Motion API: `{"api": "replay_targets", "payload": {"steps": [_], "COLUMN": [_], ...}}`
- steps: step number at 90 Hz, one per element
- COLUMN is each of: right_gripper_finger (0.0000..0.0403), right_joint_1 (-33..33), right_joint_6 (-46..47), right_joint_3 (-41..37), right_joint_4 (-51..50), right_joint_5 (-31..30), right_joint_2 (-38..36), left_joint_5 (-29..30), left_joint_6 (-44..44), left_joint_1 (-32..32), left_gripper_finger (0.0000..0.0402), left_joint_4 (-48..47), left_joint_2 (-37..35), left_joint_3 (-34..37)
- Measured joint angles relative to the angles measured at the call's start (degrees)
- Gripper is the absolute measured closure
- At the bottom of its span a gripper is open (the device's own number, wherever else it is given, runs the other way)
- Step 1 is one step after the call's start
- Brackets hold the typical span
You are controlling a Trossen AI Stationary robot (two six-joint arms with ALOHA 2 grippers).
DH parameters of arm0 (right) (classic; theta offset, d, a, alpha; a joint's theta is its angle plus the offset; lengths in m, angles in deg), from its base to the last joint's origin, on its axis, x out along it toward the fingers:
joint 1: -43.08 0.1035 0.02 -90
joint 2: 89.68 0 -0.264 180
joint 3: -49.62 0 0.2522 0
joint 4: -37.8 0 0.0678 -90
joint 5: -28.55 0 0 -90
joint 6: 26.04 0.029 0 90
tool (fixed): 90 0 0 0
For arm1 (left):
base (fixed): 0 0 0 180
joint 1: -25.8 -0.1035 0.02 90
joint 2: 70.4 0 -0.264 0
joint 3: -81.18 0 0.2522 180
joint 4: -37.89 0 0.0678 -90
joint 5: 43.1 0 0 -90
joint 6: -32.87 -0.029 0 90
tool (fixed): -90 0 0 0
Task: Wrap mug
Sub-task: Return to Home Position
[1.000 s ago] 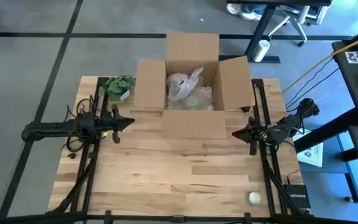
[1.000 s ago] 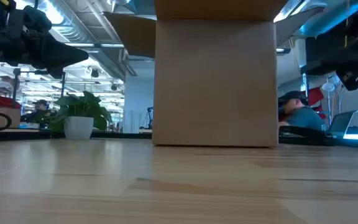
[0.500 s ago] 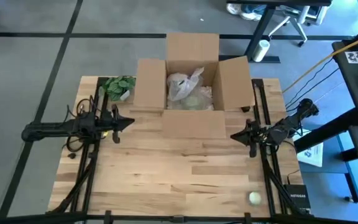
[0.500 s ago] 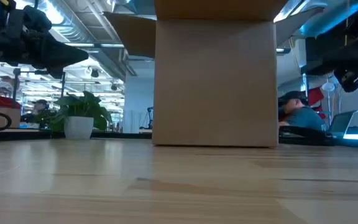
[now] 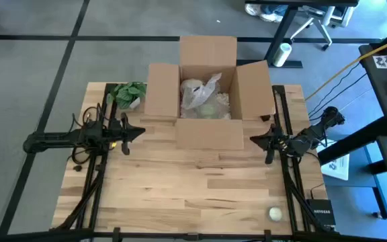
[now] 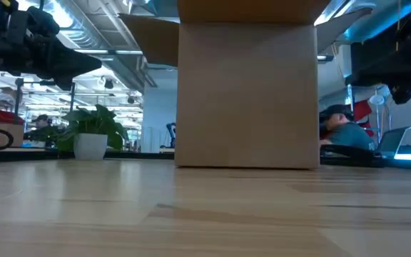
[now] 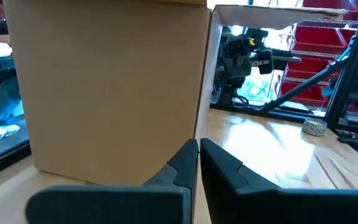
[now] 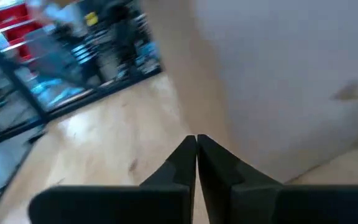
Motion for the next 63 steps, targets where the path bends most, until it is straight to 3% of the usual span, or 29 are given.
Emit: {"api": "replay_targets", "payload": {"steps": [17, 63], "right_gripper_finger": [0.0403, 0.0403], "right_joint_1": [0.0, 0.1], "right_joint_6": [-1.1, -1.4], "right_joint_3": [0.0, 0.0], "right_joint_4": [-0.2, -0.1], "right_joint_5": [-7.7, -8.3], "right_joint_2": [0.0, 0.0], "left_joint_5": [0.5, 1.1], "left_joint_6": [-0.4, -0.3], "left_joint_1": [-0.1, -3.0], "left_gripper_finger": [0.0402, 0.0402], "left_joint_4": [0.0, 0.1], "left_joint_2": [0.0, 0.0], "left_joint_3": [0.0, 0.0]}}
